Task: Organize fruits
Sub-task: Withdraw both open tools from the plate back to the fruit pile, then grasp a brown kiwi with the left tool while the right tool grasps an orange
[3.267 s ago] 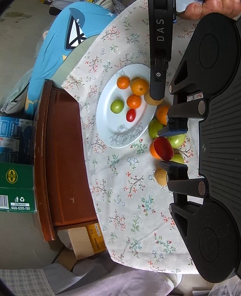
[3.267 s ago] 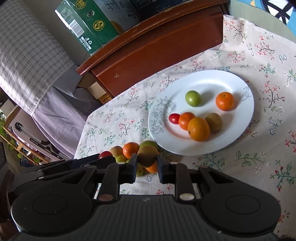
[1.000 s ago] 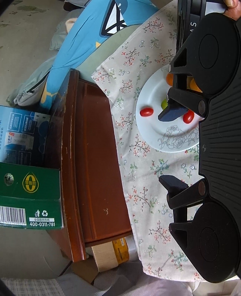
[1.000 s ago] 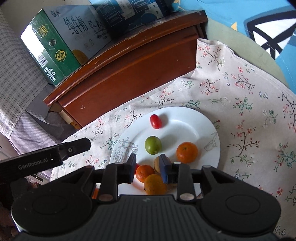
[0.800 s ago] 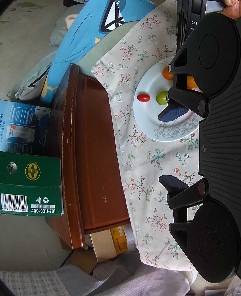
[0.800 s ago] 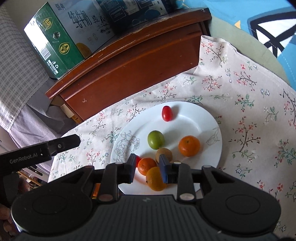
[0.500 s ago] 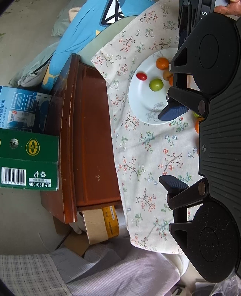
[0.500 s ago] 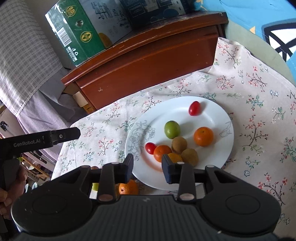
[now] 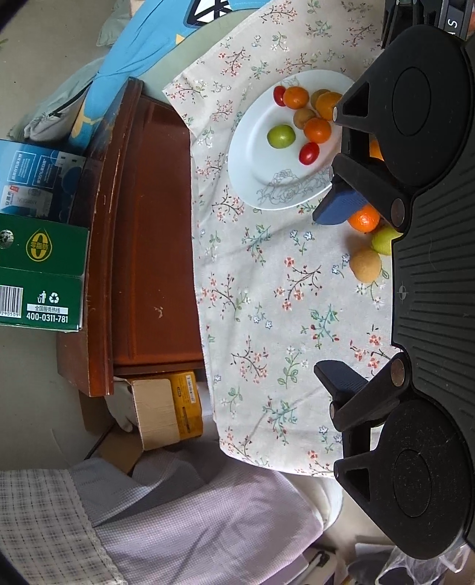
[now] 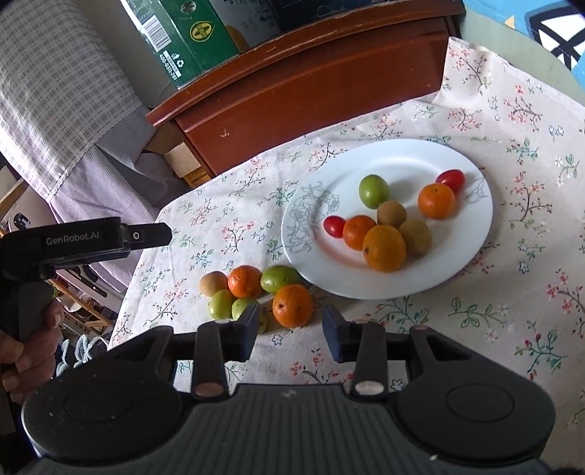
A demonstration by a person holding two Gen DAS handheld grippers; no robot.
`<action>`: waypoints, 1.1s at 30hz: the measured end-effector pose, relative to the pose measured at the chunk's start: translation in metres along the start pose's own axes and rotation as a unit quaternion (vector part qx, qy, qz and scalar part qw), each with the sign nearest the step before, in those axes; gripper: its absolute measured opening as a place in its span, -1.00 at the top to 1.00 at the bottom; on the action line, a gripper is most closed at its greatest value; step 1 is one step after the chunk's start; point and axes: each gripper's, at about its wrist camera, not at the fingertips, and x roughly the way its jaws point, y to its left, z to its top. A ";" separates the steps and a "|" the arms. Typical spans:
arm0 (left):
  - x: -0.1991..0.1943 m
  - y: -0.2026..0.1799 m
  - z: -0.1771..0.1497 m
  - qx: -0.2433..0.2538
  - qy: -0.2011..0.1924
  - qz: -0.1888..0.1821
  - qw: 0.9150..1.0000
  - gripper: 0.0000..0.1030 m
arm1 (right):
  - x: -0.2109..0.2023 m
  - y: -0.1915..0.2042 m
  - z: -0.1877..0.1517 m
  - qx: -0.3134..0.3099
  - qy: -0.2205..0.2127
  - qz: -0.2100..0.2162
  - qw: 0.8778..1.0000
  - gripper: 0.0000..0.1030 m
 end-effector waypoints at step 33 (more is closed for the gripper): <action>0.044 0.002 -0.021 -0.053 0.056 -0.006 0.997 -0.51 | 0.030 0.000 -0.007 -0.012 0.002 -0.017 1.000 0.40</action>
